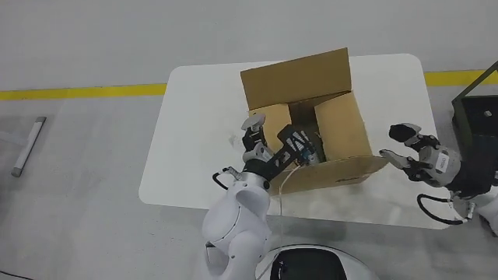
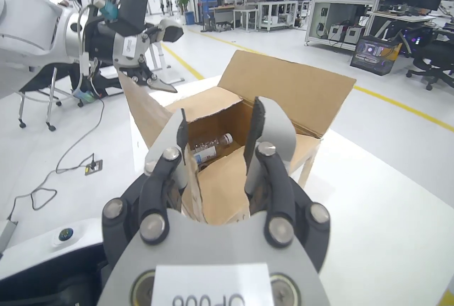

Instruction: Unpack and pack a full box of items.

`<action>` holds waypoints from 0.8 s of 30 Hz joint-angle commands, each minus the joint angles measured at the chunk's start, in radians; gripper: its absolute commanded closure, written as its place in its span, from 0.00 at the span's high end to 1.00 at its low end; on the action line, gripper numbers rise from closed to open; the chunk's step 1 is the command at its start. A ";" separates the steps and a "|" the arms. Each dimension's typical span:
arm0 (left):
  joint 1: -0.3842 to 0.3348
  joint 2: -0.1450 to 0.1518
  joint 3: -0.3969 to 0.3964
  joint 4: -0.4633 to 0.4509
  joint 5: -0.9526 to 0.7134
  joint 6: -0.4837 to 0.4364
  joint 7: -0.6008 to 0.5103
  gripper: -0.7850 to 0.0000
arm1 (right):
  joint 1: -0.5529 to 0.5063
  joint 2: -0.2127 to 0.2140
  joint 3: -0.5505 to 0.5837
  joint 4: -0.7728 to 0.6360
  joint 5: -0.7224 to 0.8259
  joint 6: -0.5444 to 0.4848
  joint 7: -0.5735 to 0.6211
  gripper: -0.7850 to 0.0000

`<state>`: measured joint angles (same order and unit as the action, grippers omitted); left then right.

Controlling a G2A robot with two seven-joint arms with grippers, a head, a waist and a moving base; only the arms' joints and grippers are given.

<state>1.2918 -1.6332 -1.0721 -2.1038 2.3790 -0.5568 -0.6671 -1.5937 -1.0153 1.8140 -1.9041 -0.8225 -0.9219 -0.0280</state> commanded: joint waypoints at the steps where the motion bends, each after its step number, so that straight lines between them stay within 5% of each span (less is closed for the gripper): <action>1: 0.010 0.003 0.002 -0.010 0.001 -0.020 0.005 1.00 | -0.007 0.001 0.008 0.015 0.109 0.023 0.021 0.57; 3: 0.016 0.006 0.006 -0.018 0.008 -0.045 0.011 1.00 | -0.006 0.004 0.004 0.028 0.203 0.061 0.070 0.41; 5: 0.027 0.009 0.007 -0.029 0.006 -0.066 0.018 1.00 | -0.008 0.007 -0.011 0.041 0.296 0.083 0.140 0.04; 6: 0.031 0.011 0.007 -0.035 0.005 -0.075 0.020 1.00 | -0.001 0.010 -0.014 0.041 0.327 0.101 0.176 0.00; 16: 0.073 0.023 -0.016 -0.094 -0.051 -0.158 0.026 1.00 | 0.005 0.023 -0.098 0.019 0.444 0.048 0.377 0.00; 24: 0.062 0.027 -0.049 -0.101 -0.085 -0.127 0.010 1.00 | -0.020 0.032 -0.128 0.012 0.409 -0.025 0.470 0.00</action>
<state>1.3588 -1.6069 -1.1165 -2.2071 2.2944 -0.6916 -0.6550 -1.6093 -0.9839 1.6889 -1.8909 -0.4026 -0.9409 0.4331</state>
